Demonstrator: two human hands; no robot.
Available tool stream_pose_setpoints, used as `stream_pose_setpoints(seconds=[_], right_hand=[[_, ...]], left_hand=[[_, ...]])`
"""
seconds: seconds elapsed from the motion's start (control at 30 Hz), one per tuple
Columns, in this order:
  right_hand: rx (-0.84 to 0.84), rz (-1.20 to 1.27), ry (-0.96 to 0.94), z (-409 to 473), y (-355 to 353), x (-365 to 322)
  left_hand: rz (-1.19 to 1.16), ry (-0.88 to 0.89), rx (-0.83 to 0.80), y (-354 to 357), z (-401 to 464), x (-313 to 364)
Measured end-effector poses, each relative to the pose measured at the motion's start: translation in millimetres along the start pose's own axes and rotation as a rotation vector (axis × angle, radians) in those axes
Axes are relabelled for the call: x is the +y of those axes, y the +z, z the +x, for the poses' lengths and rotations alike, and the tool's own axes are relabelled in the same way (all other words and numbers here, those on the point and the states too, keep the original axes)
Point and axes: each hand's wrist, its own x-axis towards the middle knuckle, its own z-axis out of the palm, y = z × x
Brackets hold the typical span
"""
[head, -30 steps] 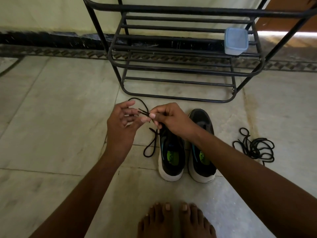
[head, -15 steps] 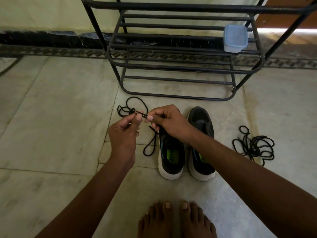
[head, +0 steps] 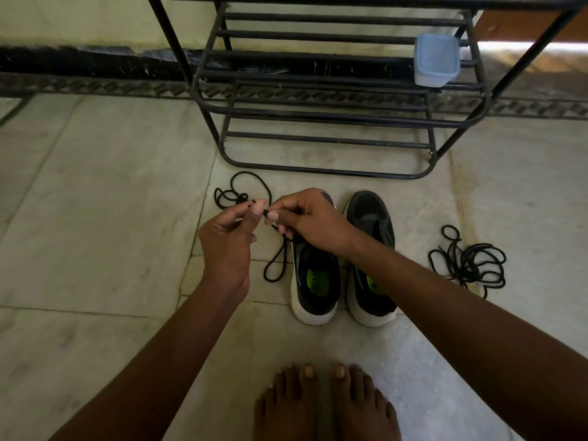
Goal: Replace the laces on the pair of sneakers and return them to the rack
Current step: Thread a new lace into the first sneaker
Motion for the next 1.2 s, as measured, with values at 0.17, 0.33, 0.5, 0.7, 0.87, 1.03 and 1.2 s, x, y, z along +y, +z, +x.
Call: stream_pose_setpoints(seconds=[0.17, 0.33, 0.5, 0.7, 0.87, 1.03, 1.2], right_hand=[[-0.019, -0.016, -0.004, -4.2, 9.6, -2.2], [-0.244, -0.233, -0.035, -15.5, 29.1, -7.1], [-0.469, -0.406, -0.035, -24.6, 36.5, -18.4], [-0.400, -0.716, -0.116, -8.5, -12.5, -52.0], [-0.183, -0.766, -0.226, 4.8, -48.5, -79.5], [-0.141, -0.735, -0.226, 7.8, -59.0, -72.9], [-0.100, -0.745, -0.248, 12.3, -56.1, -69.6]], left_hand=[[-0.009, 0.050, -0.031, -2.7, 3.6, 4.4], [-0.322, 0.013, -0.068, -11.5, 21.5, 30.6], [-0.324, 0.005, -0.170, -30.6, 45.4, 48.1], [0.269, 0.120, -0.252, -31.9, 35.7, 37.3], [0.190, -0.065, -0.445, -27.1, 21.9, 20.4], [0.078, -0.218, -0.597, -23.4, 19.4, 15.2], [0.073, -0.191, -0.817, -19.9, 13.5, 16.5]])
